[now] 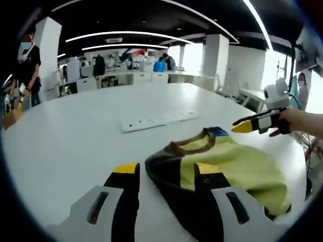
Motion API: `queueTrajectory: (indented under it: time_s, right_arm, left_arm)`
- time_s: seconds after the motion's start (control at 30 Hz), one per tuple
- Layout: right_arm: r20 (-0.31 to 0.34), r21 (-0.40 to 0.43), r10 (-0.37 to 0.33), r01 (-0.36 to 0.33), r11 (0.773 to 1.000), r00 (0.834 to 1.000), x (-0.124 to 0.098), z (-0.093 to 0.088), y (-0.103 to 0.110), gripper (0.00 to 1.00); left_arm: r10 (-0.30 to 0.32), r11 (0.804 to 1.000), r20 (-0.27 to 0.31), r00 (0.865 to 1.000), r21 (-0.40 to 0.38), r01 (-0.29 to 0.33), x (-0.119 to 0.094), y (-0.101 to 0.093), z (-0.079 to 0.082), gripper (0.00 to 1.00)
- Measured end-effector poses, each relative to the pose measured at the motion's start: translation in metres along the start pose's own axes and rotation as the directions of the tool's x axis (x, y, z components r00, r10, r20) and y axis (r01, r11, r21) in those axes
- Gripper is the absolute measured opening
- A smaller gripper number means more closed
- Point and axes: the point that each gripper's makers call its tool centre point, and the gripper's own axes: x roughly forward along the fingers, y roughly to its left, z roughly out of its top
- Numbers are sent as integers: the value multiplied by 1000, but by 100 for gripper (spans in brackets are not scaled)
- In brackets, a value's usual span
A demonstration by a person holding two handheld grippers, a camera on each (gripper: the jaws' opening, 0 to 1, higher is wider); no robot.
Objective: Fold the garment on the visible template until the final outline fits inside the template.
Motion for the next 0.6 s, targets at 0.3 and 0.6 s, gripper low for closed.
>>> queueTrajectory:
  time_s: [0.3,0.6]
  right_arm:
    - [-17,-37,53,-54,998,998,-35,-16,24,75]
    - [-46,-47,64,-67,997,997,-67,-41,43,80]
  left_arm:
    - [-42,998,-8,999,43,43,-31,-18,-6,55]
    - [-61,994,-6,998,95,62,-58,-41,-12,60]
